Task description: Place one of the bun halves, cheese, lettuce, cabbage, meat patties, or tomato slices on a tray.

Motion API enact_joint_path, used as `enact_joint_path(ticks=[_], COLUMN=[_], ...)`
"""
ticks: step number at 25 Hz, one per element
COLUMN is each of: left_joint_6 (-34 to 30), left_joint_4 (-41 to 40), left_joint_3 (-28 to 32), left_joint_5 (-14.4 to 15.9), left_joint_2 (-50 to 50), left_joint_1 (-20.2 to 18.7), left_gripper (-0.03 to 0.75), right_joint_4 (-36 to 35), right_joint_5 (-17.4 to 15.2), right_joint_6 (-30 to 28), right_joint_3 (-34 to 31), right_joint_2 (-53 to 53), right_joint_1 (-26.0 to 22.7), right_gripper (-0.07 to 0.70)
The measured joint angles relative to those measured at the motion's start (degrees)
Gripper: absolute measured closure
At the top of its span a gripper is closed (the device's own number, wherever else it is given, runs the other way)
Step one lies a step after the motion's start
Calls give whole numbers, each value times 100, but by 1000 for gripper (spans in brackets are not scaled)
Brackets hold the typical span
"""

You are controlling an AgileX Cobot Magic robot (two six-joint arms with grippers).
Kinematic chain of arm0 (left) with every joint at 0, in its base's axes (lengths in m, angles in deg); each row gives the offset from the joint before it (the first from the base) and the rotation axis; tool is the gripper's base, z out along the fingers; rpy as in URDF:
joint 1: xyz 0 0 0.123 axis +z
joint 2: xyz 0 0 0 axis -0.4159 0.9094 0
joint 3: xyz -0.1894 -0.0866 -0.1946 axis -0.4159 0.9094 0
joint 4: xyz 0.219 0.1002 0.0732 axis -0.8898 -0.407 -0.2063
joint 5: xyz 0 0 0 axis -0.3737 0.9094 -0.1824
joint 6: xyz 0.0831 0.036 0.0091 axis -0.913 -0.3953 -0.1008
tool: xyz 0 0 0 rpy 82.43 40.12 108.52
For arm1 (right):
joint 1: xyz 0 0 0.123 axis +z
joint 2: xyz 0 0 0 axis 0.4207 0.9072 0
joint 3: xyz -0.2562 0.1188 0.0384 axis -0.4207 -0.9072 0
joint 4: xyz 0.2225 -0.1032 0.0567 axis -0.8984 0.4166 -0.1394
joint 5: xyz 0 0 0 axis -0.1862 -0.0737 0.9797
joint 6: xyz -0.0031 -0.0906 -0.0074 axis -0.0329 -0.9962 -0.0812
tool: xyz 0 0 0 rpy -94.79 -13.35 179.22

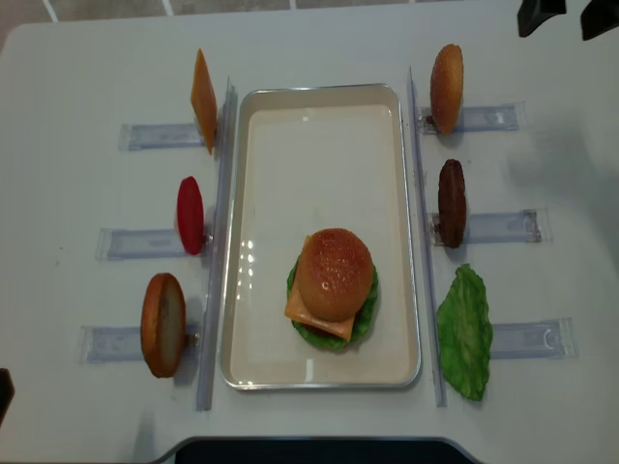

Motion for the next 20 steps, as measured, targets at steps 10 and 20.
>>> enact_joint_path(ticks=[10,20], left_joint_6=[0,0], left_joint_4=[0,0], left_joint_3=[0,0], left_joint_5=[0,0], left_joint_2=[0,0], left_joint_1=[0,0], left_gripper=[715,715], right_joint_4=[418,651], right_joint_5=[-5,5], right_joint_6=[-232,-238], right_joint_3=[0,-153], right_joint_2=[0,-90], right_joint_1=[-885,-908], right_gripper=[90,90])
